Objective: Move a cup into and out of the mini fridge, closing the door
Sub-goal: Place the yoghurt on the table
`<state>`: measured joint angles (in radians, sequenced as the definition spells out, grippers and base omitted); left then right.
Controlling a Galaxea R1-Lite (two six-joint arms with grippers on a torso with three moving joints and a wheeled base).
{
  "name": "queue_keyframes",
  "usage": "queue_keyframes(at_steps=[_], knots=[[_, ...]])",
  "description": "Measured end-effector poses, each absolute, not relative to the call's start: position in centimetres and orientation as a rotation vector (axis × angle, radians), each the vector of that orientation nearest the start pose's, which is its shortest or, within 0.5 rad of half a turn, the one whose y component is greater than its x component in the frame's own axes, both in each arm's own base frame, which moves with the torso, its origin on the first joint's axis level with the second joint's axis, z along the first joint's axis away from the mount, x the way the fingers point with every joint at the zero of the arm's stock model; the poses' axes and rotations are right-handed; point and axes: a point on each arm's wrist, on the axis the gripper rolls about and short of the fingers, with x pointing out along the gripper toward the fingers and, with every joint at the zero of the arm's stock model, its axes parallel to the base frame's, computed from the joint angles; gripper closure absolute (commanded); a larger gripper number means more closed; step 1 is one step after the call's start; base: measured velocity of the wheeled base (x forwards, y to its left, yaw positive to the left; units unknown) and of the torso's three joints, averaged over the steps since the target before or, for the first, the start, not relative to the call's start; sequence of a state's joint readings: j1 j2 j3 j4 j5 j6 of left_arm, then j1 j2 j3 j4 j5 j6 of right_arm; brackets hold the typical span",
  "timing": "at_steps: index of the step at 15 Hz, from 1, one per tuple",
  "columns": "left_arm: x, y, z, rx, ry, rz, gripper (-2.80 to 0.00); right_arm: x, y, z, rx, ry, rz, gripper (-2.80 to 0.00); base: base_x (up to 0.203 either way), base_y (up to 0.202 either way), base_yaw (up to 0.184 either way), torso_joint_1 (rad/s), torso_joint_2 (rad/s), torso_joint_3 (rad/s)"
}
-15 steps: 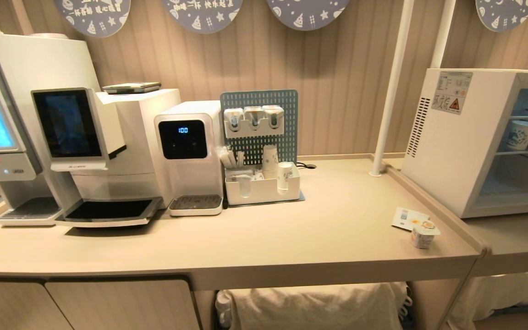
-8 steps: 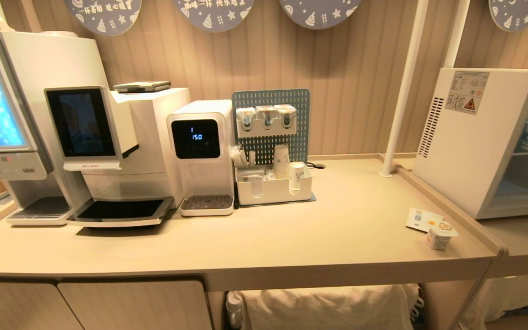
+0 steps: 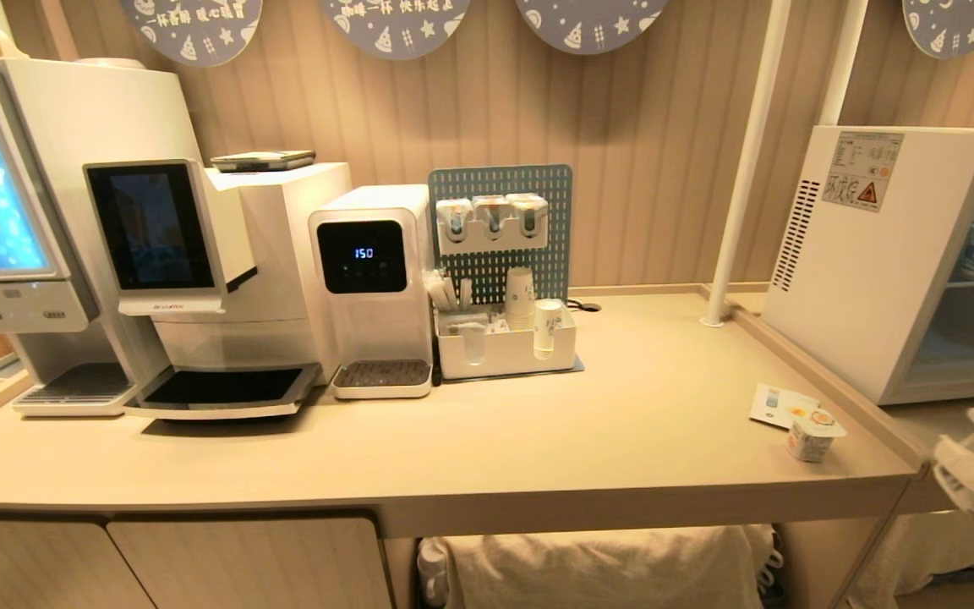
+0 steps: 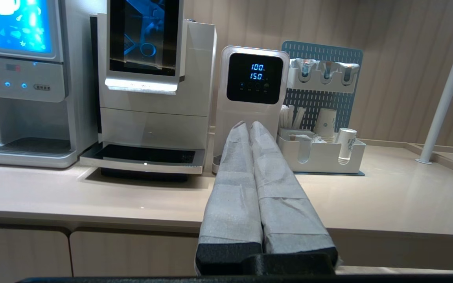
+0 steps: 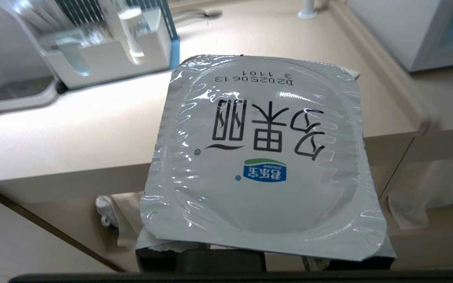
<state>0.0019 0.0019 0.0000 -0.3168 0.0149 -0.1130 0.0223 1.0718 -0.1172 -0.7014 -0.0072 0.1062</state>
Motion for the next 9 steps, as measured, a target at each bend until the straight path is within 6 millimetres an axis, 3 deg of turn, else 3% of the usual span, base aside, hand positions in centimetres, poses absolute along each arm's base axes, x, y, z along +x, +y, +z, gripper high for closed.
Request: queue_keyframes(at_steps=[5,9], knots=[[-2.8,0.0,10.7,-0.122,-0.316,-0.002,0.0,21.4,1.6,6.5,0.077,0.443,-0.001,0.0,0.0,0.0,0.0,0.0,0.0,0.0],[-2.8,0.0,10.8,-0.122,-0.316,-0.002,0.0,29.1,3.2,1.2,0.05,0.394,0.008,0.0,0.0,0.0,0.0,0.0,0.0,0.0]])
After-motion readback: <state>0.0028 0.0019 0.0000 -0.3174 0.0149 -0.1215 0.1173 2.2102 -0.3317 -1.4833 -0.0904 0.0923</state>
